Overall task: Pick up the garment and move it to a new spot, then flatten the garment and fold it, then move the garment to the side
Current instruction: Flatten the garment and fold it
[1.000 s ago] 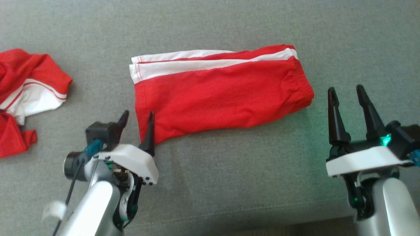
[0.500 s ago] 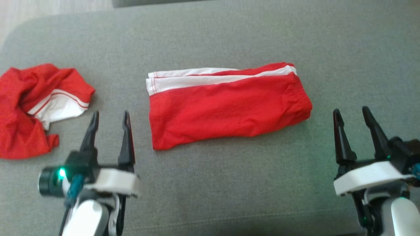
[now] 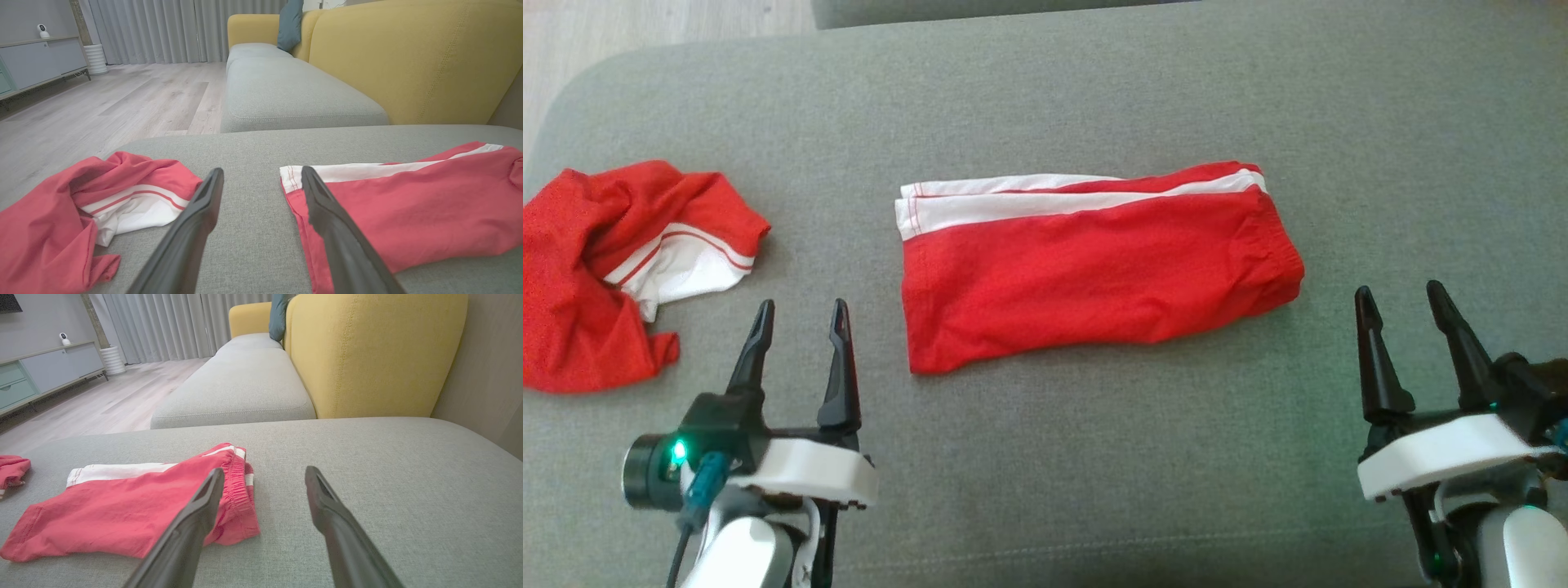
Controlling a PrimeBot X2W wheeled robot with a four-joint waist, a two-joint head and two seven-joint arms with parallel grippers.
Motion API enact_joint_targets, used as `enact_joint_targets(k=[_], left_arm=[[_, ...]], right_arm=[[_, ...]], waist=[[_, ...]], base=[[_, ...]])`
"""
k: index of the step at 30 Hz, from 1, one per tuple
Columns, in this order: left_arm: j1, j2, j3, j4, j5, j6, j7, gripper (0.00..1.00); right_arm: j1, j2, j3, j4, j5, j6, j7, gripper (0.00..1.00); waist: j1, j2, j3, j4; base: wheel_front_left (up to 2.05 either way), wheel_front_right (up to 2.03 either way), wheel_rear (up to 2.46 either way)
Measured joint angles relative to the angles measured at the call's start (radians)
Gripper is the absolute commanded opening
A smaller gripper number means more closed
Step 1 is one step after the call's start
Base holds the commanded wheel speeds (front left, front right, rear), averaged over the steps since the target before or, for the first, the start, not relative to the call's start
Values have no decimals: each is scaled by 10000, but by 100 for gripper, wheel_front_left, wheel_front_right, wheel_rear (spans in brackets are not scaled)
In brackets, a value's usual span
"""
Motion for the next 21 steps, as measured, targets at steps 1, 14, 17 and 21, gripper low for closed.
enact_joint_targets(k=[1, 14, 17, 21], left_arm=[[-1, 0, 0, 0, 0, 0, 0, 100], [-962, -270, -399, 6, 81, -117, 29, 100], [-1185, -382, -454, 44, 132, -192, -4, 100], [-1441, -430, -552, 211, 188, -228, -58, 100]], right_arm=[[0, 0, 0, -4, 0, 0, 29, 100], [-1499, -416, 570, 1603, 403, 0, 694, 100], [-2634, -685, 694, 2209, 631, 0, 901, 100], [-3727, -1028, 736, 3348, 803, 0, 1360, 100]], waist=[[0, 0, 17, 2], [1, 0, 956, 387], [2, 0, 1284, 526], [2, 0, 1661, 725]], base=[[0, 0, 0], [0, 0, 0], [0, 0, 0], [0, 0, 0]])
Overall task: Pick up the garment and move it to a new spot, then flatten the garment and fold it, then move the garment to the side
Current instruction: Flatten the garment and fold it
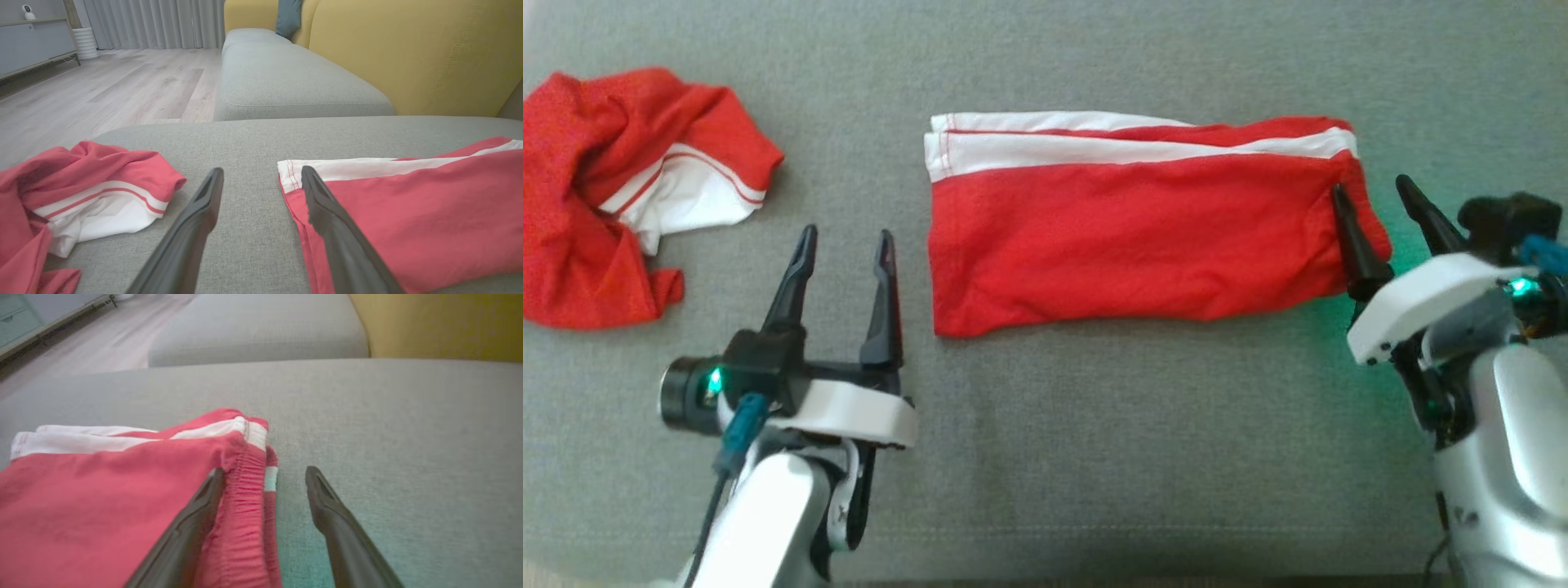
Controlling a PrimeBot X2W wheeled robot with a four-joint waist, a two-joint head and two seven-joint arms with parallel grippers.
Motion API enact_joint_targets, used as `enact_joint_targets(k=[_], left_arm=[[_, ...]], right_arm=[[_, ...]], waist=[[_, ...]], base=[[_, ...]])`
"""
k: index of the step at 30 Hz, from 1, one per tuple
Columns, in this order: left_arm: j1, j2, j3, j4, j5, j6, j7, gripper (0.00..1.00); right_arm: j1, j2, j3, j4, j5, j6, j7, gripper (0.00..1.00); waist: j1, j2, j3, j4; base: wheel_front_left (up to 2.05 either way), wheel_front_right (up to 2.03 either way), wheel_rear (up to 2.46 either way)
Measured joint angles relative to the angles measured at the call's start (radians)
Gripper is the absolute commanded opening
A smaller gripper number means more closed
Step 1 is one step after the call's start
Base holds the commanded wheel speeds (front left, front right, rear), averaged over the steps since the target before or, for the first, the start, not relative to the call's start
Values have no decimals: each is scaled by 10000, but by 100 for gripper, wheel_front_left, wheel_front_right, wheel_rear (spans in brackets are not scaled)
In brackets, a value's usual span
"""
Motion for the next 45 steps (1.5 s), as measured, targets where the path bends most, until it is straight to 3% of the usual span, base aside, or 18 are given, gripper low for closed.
enact_joint_targets(k=[8, 9, 10, 11, 12, 17, 20, 26, 30, 38, 41, 45], left_arm=[[-476, -140, -167, 171, 230, -59, -15, 100], [-484, -153, -167, 176, 234, -61, -17, 100], [-484, -161, -169, 190, 253, -61, -29, 100], [-485, -169, -171, 213, 288, -61, -88, 100], [-490, -169, -169, 236, 297, -61, -90, 100], [-539, -167, -165, 255, 299, -61, -90, 100], [-606, -165, -167, 265, 334, -61, -92, 100], [-614, -157, -155, 318, 385, -50, -102, 100], [-596, -148, -142, 334, 384, -35, -102, 100], [-571, -138, -153, 360, 380, 0, -102, 100], [-565, -161, -176, 362, 326, 10, -102, 100], [-568, -178, -213, 364, 282, -17, -102, 100]], right_arm=[[-855, -75, 167, 1680, 1252, 0, 872, 100], [-942, -125, 263, 1701, 1404, 0, 1009, 94], [-1034, -159, 326, 1735, 1630, 0, 1195, 47], [-1076, -222, 403, 1743, 1732, 0, 1310, 19], [-1085, -236, 414, 1739, 1910, 0, 1352, 0], [-959, -345, 606, 1524, 2577, 0, 1436, 0], [-697, -826, 872, 1197, 2834, 2, 1432, 0], [166, -1818, 456, 600, 3377, 2, 1350, 0], [400, -2029, 328, 17, 4351, 2, 1812, 0], [133, -815, -180, -1360, 8466, 0, 4253, 0], [-418, -88, -274, -1206, 9181, 0, 4855, 0], [-1093, 650, -73, -215, 9168, 0, 4909, 0]], waist=[[0, 0, 484, 257], [-1, 0, 507, 255], [-1, 0, 524, 243], [-1, 0, 535, 230], [-1, 0, 540, 216], [-1, 0, 508, 138], [-1, 0, 451, 116], [-2, 0, 267, 97], [-2, 0, 110, 78], [-2, 0, -262, 112], [-2, 0, -309, 231], [-2, 0, -283, 463]], base=[[0, 0, 0], [0, 0, 0], [0, 0, 0], [0, 0, 0], [0, 0, 0], [0, 0, 0], [0, 0, 0], [0, 0, 0], [0, 0, 0], [0, 0, 0], [0, 0, 0], [0, 0, 0]])
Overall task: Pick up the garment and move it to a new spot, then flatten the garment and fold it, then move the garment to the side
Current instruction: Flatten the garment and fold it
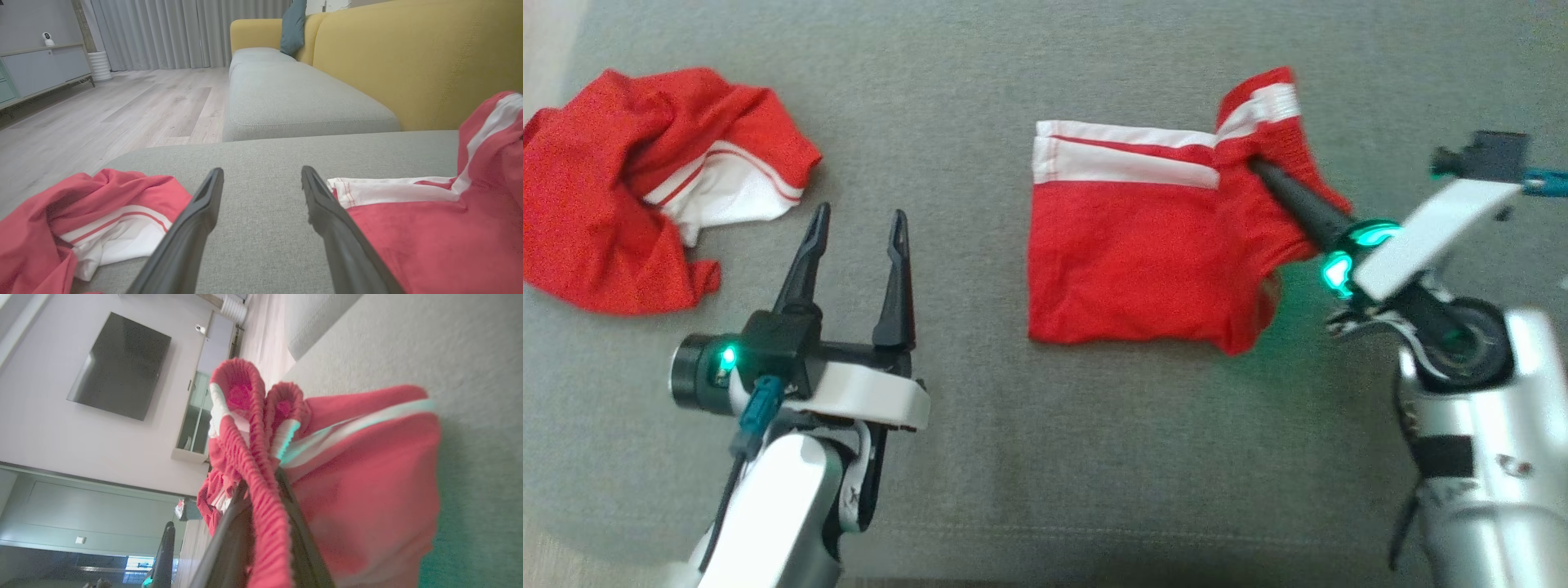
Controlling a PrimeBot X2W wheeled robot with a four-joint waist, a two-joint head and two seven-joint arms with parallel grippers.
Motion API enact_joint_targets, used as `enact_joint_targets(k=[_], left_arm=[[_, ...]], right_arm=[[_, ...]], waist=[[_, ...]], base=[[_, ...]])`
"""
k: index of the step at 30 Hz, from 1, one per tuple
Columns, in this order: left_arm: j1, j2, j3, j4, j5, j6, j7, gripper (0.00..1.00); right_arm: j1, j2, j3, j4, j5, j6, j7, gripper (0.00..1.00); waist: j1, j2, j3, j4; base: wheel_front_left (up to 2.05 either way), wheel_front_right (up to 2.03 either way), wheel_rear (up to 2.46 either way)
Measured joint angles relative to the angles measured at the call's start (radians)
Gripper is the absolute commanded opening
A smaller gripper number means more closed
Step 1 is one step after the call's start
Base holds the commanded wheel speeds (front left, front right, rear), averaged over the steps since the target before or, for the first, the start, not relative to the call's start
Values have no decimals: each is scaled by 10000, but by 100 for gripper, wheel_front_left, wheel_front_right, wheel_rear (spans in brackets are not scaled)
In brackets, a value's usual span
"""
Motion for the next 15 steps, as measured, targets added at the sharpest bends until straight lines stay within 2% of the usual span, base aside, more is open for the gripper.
enact_joint_targets(k=[7, 9, 15], left_arm=[[-18, -130, -123, 31, 0, -38, -2, 100], [-21, -199, -165, 65, 0, -50, -2, 100], [-35, -355, -211, 138, 0, -123, -2, 100]], right_arm=[[-548, 115, 1406, 1540, -922, 0, -928, 0], [-737, 115, 2347, 2056, -1271, 0, -1628, 0], [-1133, 113, 3287, 2815, -1475, 0, -2784, 0]], waist=[[0, 0, 176, 486], [0, 0, 262, 714], [0, 0, 321, 981]], base=[[0, 0, 0], [0, 0, 0], [0, 0, 0]])
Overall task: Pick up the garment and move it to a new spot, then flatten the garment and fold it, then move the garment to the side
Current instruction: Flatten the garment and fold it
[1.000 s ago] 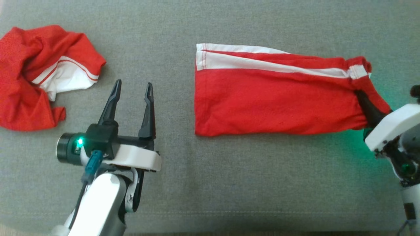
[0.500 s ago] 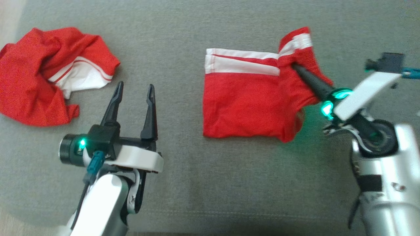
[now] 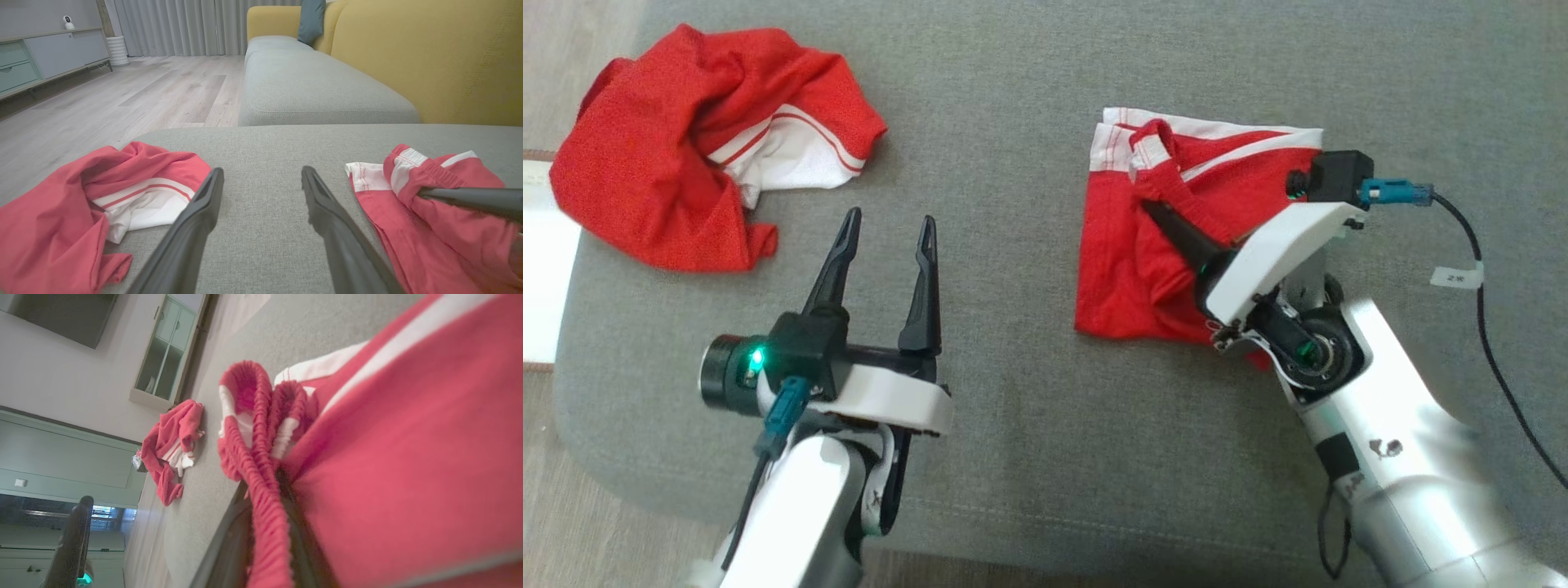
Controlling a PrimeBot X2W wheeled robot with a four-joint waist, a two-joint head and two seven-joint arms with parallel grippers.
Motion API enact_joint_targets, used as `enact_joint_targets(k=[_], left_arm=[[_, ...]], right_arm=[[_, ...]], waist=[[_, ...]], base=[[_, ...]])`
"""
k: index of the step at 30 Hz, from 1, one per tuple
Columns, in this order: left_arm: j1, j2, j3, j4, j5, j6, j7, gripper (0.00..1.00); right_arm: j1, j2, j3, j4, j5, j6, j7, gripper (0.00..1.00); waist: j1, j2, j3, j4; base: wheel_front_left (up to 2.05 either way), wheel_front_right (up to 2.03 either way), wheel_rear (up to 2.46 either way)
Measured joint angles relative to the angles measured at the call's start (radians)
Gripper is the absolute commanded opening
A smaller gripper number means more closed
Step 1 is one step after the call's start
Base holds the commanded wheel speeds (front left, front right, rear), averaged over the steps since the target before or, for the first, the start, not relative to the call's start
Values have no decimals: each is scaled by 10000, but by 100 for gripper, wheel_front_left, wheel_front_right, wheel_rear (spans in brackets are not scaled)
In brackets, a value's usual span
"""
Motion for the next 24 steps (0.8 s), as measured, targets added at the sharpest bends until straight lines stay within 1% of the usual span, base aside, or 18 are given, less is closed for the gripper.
enact_joint_targets(k=[4, 5, 6, 7, 9, 12, 16, 18, 21, 24], left_arm=[[4, -38, 33, 36, 0, -2, 0, 100], [4, -40, 61, 36, 2, -2, 0, 100], [4, -48, 86, 36, 2, -8, 0, 100], [4, -58, 107, 36, 2, -10, 0, 100], [4, -75, 165, 36, 6, -12, 0, 100], [6, -88, 255, 35, 19, -88, 0, 100], [18, -90, 364, 23, 107, -84, 0, 100], [20, -88, 451, 15, 109, -82, 0, 100], [28, -59, 596, -15, 121, -81, 0, 100], [92, -25, 652, -42, 167, -73, 0, 100]], right_arm=[[-338, -8, 410, 502, -35, 0, -660, 0], [-405, -12, 537, 606, 10, 0, -752, 31], [-469, -19, 662, 696, 36, 0, -844, 82], [-513, -21, 788, 761, -12, 0, -980, 100], [-584, -23, 1099, 777, -313, 0, -1430, 100], [-687, -96, 1655, 577, -1197, 0, -2380, 100], [-684, -445, 2397, 29, -2449, 0, -3806, 100], [-683, -731, 2569, -180, -3352, 0, -4567, 100], [-603, -1095, 2182, -424, -4579, 0, -5636, 100], [-289, -1377, 1116, -807, -5703, 0, -6293, 100]], waist=[[0, 0, -33, 92], [0, 0, -29, 96], [0, 0, -25, 95], [0, 0, -21, 94], [0, 0, -5, 83], [0, 0, 4, 30], [0, 0, -19, -149], [0, 0, -58, -267], [0, 0, -143, -445], [0, 0, -254, -636]], base=[[0, 0, 0], [0, 0, 0], [0, 0, 0], [0, 0, 0], [0, 0, 0], [0, 0, 0], [0, 0, 0], [0, 0, 0], [0, 0, 0], [0, 0, 0]])
